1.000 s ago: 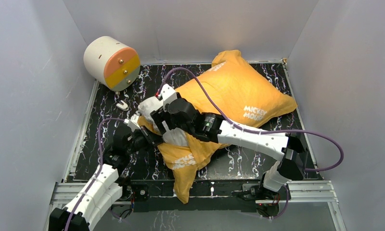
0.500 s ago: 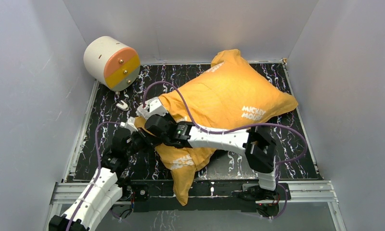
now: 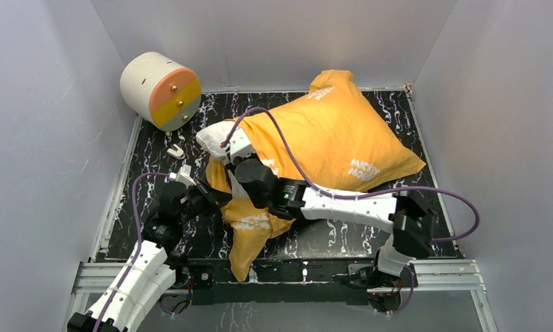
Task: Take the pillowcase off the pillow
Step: Remove the pillow from the pillowcase.
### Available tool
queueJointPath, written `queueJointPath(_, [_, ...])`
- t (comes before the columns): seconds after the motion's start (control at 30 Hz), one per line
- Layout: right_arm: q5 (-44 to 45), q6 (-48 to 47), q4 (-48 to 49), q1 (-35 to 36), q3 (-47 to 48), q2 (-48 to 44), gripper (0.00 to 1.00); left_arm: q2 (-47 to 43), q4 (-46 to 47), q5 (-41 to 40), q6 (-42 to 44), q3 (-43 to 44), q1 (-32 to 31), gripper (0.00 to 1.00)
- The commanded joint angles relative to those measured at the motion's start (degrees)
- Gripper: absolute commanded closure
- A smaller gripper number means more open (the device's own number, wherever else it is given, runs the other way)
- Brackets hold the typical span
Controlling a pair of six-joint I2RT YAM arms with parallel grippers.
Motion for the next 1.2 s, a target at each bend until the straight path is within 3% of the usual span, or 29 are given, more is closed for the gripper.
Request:
queueJointPath(0.0, [1.03, -0.54, 30.48, -1.37, 0.31, -11.87, 1.00, 3.19, -7.59, -3.37, 1.67, -0.37, -0.17, 1.00])
queueJointPath(0.17, [-3.61, 10.58, 24.12, -1.33, -4.41, -18.67, 1.00, 8.81, -9.00, -9.09, 7.91, 6.33, 0.62, 1.00])
queueJointPath(0.33, [-7.88, 18.37, 14.11, -1.35, -8.70, -23.36, 1.00, 14.95, -7.03, -9.99, 16.92, 17.96, 1.44, 0.74])
queueJointPath(0.47, [-11.51, 22.83, 9.94, -1.34, -11.00, -24.47, 1.00, 16.15, -1.48, -11.54, 19.67, 22.63, 1.66, 0.37])
queueJointPath(0.6, [-17.24, 27.95, 7.49, -1.32, -11.41, -24.58, 1.00, 21.94, 4.16, -8.98, 22.43, 26.38, 2.92, 0.24])
queueJointPath(0.67, [-17.57, 28.78, 6.63, -1.31, -11.40, -24.88, 1.00, 25.94, 7.65, -6.52, 21.81, 27.80, 4.18, 0.26])
queueJointPath(0.8, [-14.69, 29.36, 6.16, -1.31, -12.09, -27.09, 1.00, 31.36, 7.11, -2.66, 16.13, 28.92, 10.65, 0.47])
queueJointPath(0.9, [-13.68, 29.61, 7.21, -1.40, -12.18, -27.67, 1.00, 32.19, 11.22, 2.76, 12.34, 25.99, 14.73, 0.51])
queueJointPath(0.93, [-13.73, 29.59, 7.48, -1.33, -11.92, -27.52, 1.00, 32.19, 12.04, 3.18, 11.55, 25.03, 15.41, 0.55])
queueJointPath(1.1, [-14.80, 27.42, 11.50, -1.40, -10.73, -25.51, 1.00, 36.09, 16.34, 9.82, 8.84, 21.17, 16.49, 0.98])
queueJointPath(1.17, [-17.17, 25.81, 13.99, -1.32, -9.71, -24.44, 1.00, 39.01, 14.88, 10.60, 9.46, 20.41, 16.49, 1.00])
